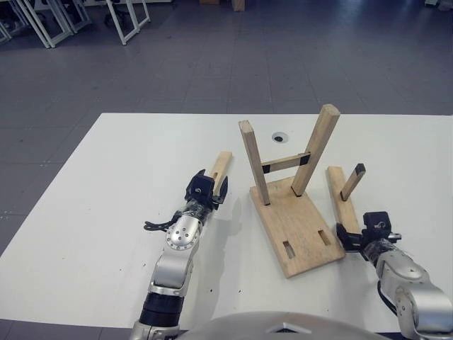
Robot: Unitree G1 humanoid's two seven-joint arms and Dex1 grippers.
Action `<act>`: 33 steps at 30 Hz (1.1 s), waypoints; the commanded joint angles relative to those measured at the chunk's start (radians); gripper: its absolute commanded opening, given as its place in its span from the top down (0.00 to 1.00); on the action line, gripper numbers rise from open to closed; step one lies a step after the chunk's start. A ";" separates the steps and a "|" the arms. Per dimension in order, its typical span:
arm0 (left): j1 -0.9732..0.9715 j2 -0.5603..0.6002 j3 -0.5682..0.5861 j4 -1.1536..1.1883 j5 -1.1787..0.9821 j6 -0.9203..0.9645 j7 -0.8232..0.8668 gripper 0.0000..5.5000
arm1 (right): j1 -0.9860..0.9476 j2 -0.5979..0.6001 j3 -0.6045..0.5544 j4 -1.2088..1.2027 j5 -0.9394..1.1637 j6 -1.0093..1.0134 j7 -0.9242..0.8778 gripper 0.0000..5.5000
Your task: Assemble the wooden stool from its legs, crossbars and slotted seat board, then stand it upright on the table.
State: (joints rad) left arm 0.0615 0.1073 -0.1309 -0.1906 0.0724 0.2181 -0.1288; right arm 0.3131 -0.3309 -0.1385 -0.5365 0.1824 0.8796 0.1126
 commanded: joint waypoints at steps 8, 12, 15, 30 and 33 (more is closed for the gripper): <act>-0.032 0.010 0.002 -0.002 0.004 0.011 -0.007 0.39 | 0.059 -0.054 0.004 0.188 -0.008 -0.011 0.091 0.52; -0.029 0.026 0.020 -0.010 -0.007 0.020 -0.018 0.39 | -0.038 -0.044 -0.050 0.191 0.020 -0.036 0.085 0.62; -0.032 0.076 0.101 -0.044 -0.039 0.055 -0.036 0.39 | -0.207 -0.054 -0.152 0.172 0.060 -0.095 0.068 0.62; -0.130 0.303 0.415 -0.297 -1.503 0.724 -0.375 0.25 | -0.517 -0.082 -0.363 0.013 1.577 0.047 0.166 0.63; -0.142 0.249 0.337 -0.275 -1.704 0.721 -0.314 0.25 | -0.501 -0.093 -0.227 0.004 1.606 0.094 0.197 0.63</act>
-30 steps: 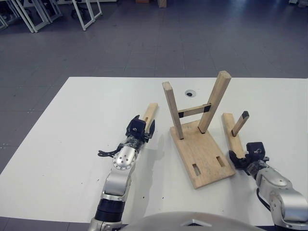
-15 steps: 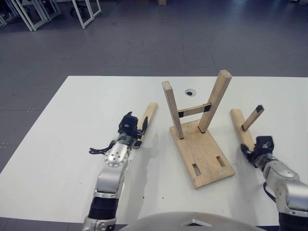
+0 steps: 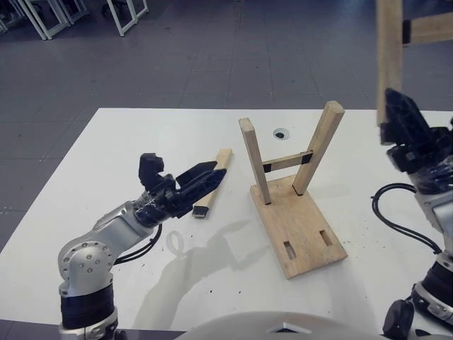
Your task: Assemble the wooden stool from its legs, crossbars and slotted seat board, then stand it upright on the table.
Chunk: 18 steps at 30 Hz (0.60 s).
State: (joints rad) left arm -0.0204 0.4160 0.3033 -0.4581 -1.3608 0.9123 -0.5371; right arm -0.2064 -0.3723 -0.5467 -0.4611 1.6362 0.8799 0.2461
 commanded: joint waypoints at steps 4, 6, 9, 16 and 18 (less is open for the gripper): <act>-0.128 -0.037 -0.181 0.044 -0.417 0.041 0.149 0.25 | 0.043 -0.107 0.289 -0.048 0.117 0.121 0.133 0.63; -0.147 -0.022 -0.202 0.054 -0.444 0.044 0.156 0.25 | 0.047 -0.126 0.321 -0.044 0.092 0.123 0.167 0.63; -0.157 0.000 -0.227 0.063 -0.438 0.048 0.162 0.25 | 0.059 -0.140 0.372 -0.056 0.066 0.119 0.200 0.63; -0.155 0.017 -0.291 0.115 -0.338 0.064 0.163 0.25 | 0.102 -0.153 0.481 -0.085 0.006 0.115 0.243 0.63; -0.151 0.025 -0.294 0.122 -0.330 0.077 0.148 0.27 | 0.118 -0.174 0.497 -0.081 -0.046 0.116 0.277 0.63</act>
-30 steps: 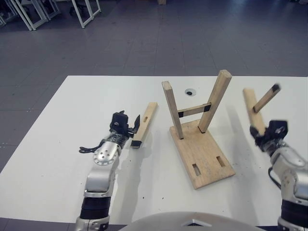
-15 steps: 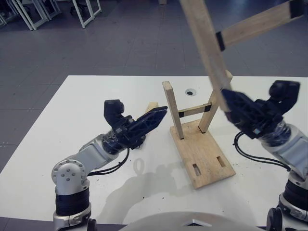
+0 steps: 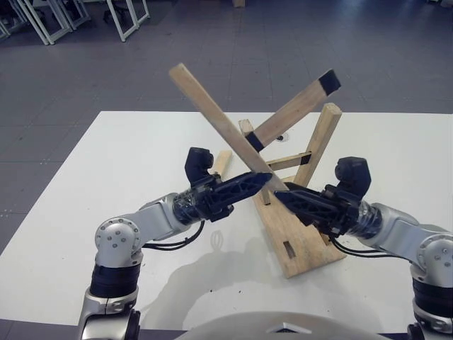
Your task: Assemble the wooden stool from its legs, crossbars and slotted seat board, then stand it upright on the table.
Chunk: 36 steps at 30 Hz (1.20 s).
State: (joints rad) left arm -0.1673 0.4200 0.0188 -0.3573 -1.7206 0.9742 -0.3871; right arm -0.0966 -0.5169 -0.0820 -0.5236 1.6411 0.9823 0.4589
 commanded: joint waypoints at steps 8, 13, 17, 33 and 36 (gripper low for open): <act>-0.007 0.051 0.000 0.040 0.021 0.050 -0.046 0.50 | 0.028 -0.075 0.050 -0.009 -0.186 -0.001 0.165 0.63; -0.006 0.053 0.005 0.044 0.033 0.048 -0.059 0.57 | 0.006 -0.083 0.071 0.021 -0.262 0.011 0.089 0.63; -0.001 0.037 0.005 0.045 0.078 0.031 -0.053 0.60 | 0.001 -0.115 0.086 0.020 -0.231 0.056 0.103 0.50; 0.133 0.090 -0.270 -0.196 0.942 -0.349 -0.164 0.62 | 0.270 -0.629 0.121 0.350 -1.155 -0.376 0.325 0.21; 0.149 0.058 -0.288 -0.194 0.991 -0.390 -0.182 0.62 | 0.318 -0.593 0.179 0.347 -1.266 -0.444 0.338 0.21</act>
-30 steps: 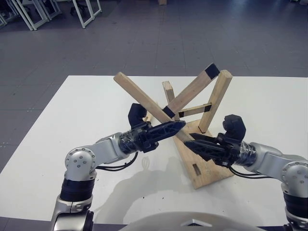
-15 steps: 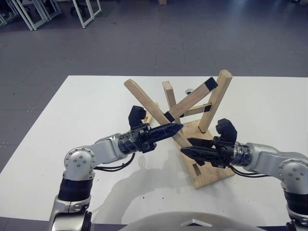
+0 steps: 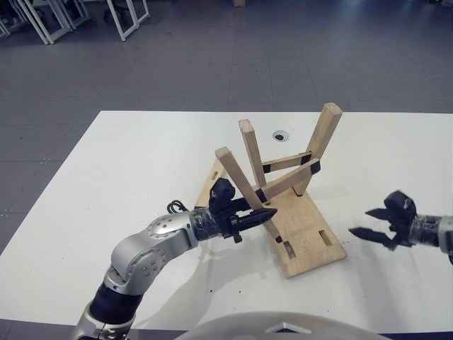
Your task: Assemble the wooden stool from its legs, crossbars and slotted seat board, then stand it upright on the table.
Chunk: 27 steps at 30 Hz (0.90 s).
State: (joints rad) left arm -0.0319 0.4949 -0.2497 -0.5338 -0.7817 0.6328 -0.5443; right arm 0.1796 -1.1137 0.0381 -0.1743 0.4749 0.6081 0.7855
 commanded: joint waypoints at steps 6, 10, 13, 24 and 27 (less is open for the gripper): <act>0.049 -0.067 -0.018 -0.023 -0.034 0.020 -0.041 0.62 | 0.032 0.056 0.099 0.001 -0.193 -0.122 0.031 0.21; 0.063 -0.100 -0.059 0.035 0.023 -0.001 -0.048 0.62 | 0.012 0.079 0.102 0.000 -0.216 -0.120 0.042 0.21; 0.072 -0.127 -0.089 0.092 0.076 -0.031 -0.061 0.62 | 0.002 0.090 0.097 -0.002 -0.226 -0.116 0.047 0.21; 0.047 -0.114 -0.082 0.185 0.196 -0.118 -0.127 0.63 | 0.007 0.114 0.088 -0.018 -0.250 -0.110 0.056 0.21; 0.008 -0.121 -0.044 0.204 0.205 -0.127 -0.113 0.63 | 0.014 0.126 0.090 -0.047 -0.248 -0.099 0.054 0.21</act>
State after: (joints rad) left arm 0.0025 0.3558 -0.3299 -0.3572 -0.6179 0.5015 -0.6879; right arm 0.1624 -1.0145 0.0919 -0.2147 0.2465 0.4783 0.8359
